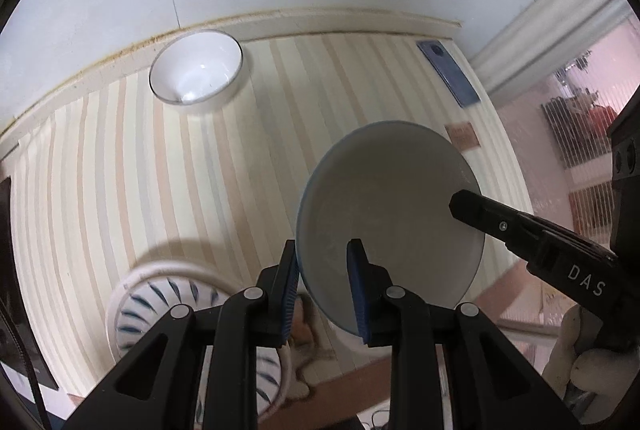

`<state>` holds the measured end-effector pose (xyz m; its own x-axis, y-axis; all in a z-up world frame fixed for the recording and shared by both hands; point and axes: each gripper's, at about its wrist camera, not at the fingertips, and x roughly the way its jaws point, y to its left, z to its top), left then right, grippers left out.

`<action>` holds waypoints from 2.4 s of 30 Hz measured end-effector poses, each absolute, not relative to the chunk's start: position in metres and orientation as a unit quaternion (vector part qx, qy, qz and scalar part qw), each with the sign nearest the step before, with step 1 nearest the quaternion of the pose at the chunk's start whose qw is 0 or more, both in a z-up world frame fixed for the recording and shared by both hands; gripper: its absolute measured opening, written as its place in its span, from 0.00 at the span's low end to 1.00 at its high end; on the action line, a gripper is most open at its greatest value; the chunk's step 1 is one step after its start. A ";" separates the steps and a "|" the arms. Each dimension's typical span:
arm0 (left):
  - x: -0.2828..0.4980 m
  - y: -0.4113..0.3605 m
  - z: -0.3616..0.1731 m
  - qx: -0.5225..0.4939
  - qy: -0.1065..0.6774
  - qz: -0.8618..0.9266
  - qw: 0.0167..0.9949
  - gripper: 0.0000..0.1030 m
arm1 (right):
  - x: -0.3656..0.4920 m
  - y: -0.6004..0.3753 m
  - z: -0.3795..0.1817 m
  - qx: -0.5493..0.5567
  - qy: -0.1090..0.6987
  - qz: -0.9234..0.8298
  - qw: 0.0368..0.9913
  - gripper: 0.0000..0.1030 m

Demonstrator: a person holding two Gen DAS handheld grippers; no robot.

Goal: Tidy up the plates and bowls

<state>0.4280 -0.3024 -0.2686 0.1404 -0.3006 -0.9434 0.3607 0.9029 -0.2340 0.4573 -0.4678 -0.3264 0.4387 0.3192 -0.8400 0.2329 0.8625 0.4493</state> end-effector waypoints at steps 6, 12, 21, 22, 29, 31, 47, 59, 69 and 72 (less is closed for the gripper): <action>0.401 -0.305 -0.276 0.034 0.631 -0.231 0.740 0.21 | 0.412 -0.468 -0.333 0.276 0.536 0.017 0.797 0.12; 0.383 -0.319 -0.296 0.063 0.644 -0.239 0.724 0.21 | 0.387 -0.472 -0.353 0.286 0.551 0.003 0.784 0.12; 0.375 -0.332 -0.324 0.094 0.658 -0.234 0.709 0.21 | 0.378 -0.482 -0.383 0.291 0.569 -0.015 0.769 0.12; 0.375 -0.333 -0.326 0.096 0.660 -0.233 0.708 0.21 | 0.378 -0.482 -0.385 0.292 0.570 -0.016 0.768 0.12; 0.377 -0.339 -0.338 0.116 0.664 -0.230 0.702 0.21 | 0.380 -0.484 -0.396 0.295 0.578 -0.020 0.760 0.12; 0.377 -0.340 -0.341 0.119 0.665 -0.229 0.701 0.21 | 0.382 -0.484 -0.399 0.295 0.582 -0.020 0.758 0.12; 0.378 -0.348 -0.346 0.130 0.654 -0.226 0.710 0.21 | 0.389 -0.482 -0.413 0.294 0.596 -0.028 0.747 0.13; 0.417 -0.284 -0.277 0.038 0.590 -0.214 0.777 0.26 | 0.396 -0.496 -0.375 0.316 0.596 -0.028 0.738 0.34; 0.576 -0.204 -0.298 -0.065 0.591 -0.105 0.797 0.29 | 0.539 -0.458 -0.342 0.325 0.538 0.040 0.777 0.50; 0.607 -0.194 -0.316 -0.072 0.597 -0.090 0.794 0.29 | 0.594 -0.436 -0.363 0.313 0.547 0.048 0.775 0.50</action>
<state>0.6072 -0.1945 -0.3165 0.2715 -0.2296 -0.9347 0.0573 0.9733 -0.2224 0.5944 -0.4358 -0.3633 0.3968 0.4165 -0.8180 0.2680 0.7998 0.5372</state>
